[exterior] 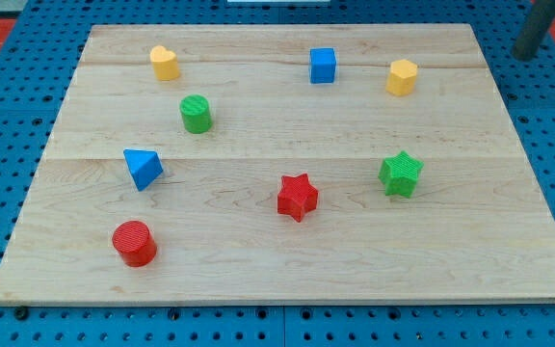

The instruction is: Move the yellow hexagon and blue cube to the top right of the board

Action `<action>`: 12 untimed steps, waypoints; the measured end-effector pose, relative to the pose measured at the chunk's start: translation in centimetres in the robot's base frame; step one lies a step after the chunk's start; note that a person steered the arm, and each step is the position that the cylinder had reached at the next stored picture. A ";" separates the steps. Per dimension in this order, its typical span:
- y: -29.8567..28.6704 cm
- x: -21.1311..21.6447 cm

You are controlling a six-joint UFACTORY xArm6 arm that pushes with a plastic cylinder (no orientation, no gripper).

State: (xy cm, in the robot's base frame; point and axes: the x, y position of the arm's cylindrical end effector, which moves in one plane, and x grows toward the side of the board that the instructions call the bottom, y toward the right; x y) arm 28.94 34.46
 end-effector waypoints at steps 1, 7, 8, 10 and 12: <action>-5.7 8.1; -18.9 0.8; -20.3 -2.8; -25.4 3.5; -33.3 2.6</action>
State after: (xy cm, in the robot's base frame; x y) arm 31.53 1.16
